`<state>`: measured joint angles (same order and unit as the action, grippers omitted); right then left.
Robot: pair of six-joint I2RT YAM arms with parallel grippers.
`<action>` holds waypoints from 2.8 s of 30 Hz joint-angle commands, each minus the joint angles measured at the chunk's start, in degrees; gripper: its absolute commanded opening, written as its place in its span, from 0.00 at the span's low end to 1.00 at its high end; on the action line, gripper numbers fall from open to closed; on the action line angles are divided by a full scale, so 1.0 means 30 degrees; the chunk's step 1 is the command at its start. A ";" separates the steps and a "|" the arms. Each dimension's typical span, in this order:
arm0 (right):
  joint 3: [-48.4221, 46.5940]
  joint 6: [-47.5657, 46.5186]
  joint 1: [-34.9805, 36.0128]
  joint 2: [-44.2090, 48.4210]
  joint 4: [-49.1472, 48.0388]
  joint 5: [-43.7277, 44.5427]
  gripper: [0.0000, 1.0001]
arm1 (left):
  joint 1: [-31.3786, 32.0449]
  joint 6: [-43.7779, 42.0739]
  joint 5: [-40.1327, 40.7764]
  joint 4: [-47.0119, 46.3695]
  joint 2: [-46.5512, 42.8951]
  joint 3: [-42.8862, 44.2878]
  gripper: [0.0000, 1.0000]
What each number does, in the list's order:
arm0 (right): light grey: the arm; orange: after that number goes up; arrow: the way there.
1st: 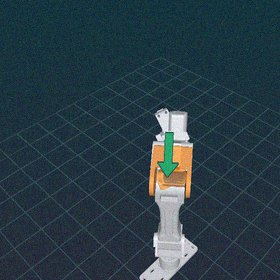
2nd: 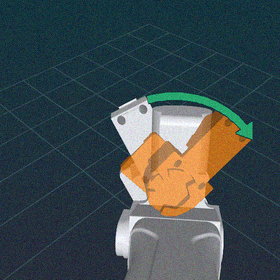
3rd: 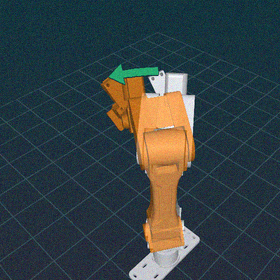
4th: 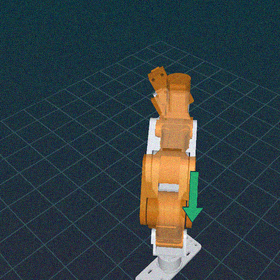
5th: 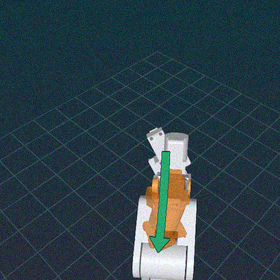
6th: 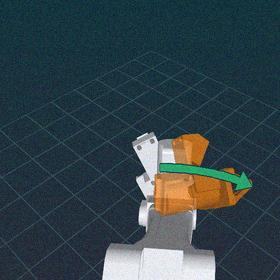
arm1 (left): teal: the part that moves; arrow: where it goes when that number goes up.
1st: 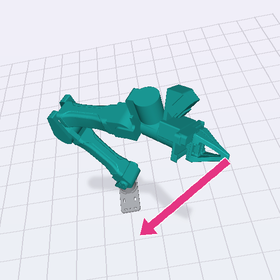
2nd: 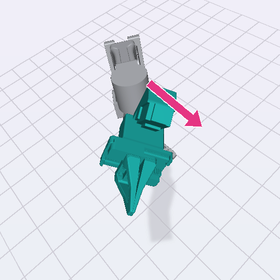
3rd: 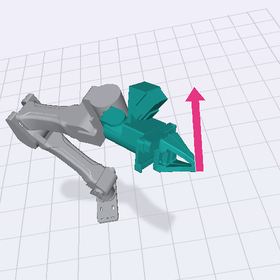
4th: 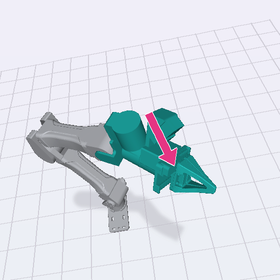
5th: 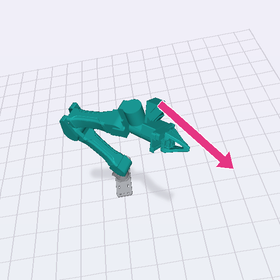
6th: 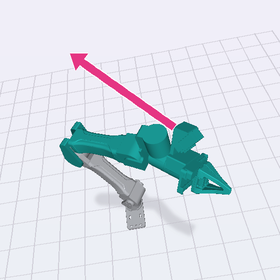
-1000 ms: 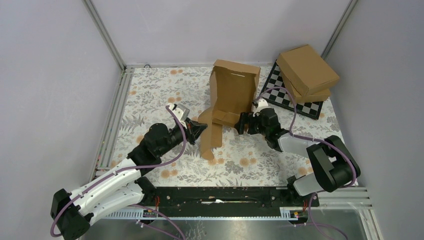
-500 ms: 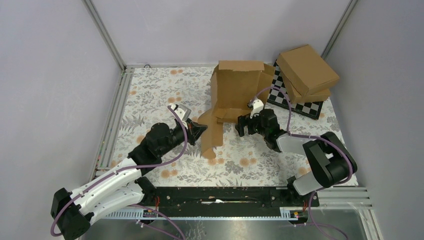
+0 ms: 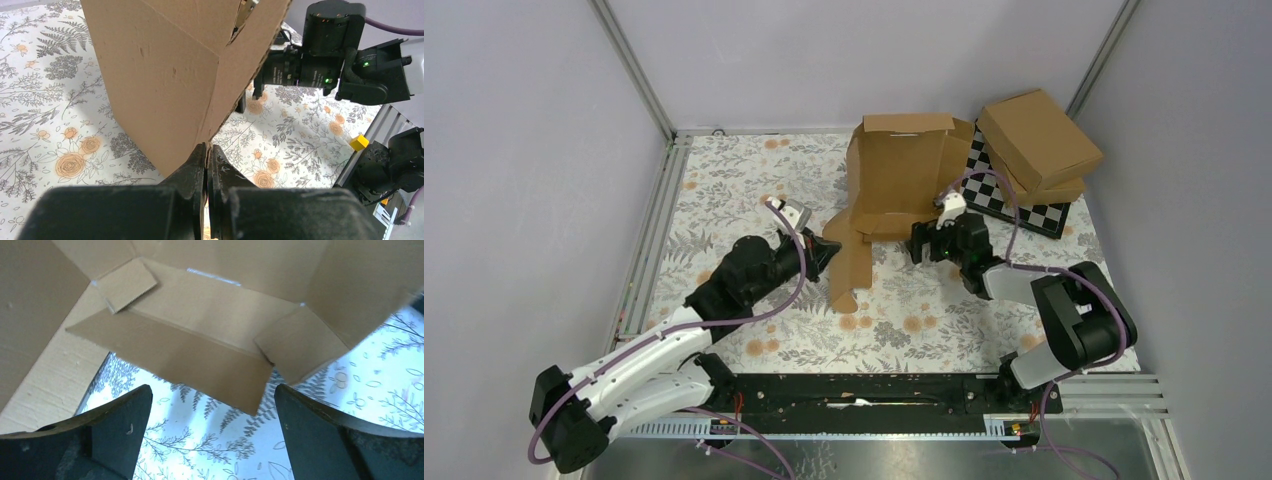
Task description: Fold the paper box
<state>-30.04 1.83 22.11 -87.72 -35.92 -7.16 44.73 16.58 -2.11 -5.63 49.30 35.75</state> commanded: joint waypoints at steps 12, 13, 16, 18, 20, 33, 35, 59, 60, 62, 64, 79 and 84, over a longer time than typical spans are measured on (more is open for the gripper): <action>-0.2973 0.4067 -0.6056 -0.2260 -0.5030 -0.2851 1.00 | 0.0061 0.0116 0.1444 0.0611 0.1877 0.1632 0.00; -0.3243 0.3837 -0.6077 -0.2661 -0.5734 -0.2985 1.00 | 0.0061 0.0064 0.1477 0.0509 0.1922 0.1606 0.00; -0.4138 0.4036 -0.6099 -0.3888 -0.7201 -0.2963 0.99 | 0.0038 -0.0271 0.1591 0.0000 0.1962 0.1454 0.00; -0.5031 0.4083 -0.6107 -0.4684 -0.7390 -0.3502 0.96 | 0.0021 -0.0760 0.1575 -0.0443 0.2164 0.1345 0.00; -0.5474 0.4668 -0.6095 -0.5263 -0.8062 -0.3603 0.90 | 0.0010 -0.1438 0.1637 -0.0631 0.2590 0.1490 0.00; -0.5210 0.6145 -0.5665 -0.5656 -1.0540 -0.2174 0.15 | -0.0408 -0.3292 -0.0114 -0.1999 0.5133 0.2850 0.00; -0.4945 0.5798 -0.5339 -0.5253 -1.0470 -0.1650 0.14 | -0.0459 -0.3356 -0.0481 -0.2079 0.5173 0.2971 0.00; -0.5110 0.6919 -0.5224 -0.6433 -0.9663 -0.0747 0.68 | -0.0467 -0.2781 -0.2022 -0.1874 0.6970 0.4519 0.00; -0.5038 0.6873 -0.5234 -0.6507 -0.9763 -0.0888 0.68 | -0.0467 -0.2711 -0.2033 -0.1889 0.7096 0.4608 0.00; -0.5069 0.6793 -0.5243 -0.6677 -0.9790 -0.1062 0.71 | -0.0467 -0.2543 -0.2135 -0.1993 0.7318 0.4758 0.00; -0.5381 0.6823 -0.5278 -0.6988 -0.9538 -0.1400 0.76 | -0.0481 -0.2275 -0.2406 -0.2193 0.7636 0.4904 0.00; -0.6454 0.8238 -0.5082 -0.7669 -0.8057 -0.4433 0.75 | -0.0752 0.0216 -0.3994 -0.3963 0.8442 0.4691 0.00; -0.6213 0.7601 -0.4938 -0.7452 -0.7156 -0.5100 0.82 | -0.0772 -0.0106 -0.3601 -0.3251 0.8001 0.4522 0.00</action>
<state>-48.31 25.58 6.46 -110.83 -59.16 -18.83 42.54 15.03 -11.40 -14.24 74.50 48.80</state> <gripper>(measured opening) 0.784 0.020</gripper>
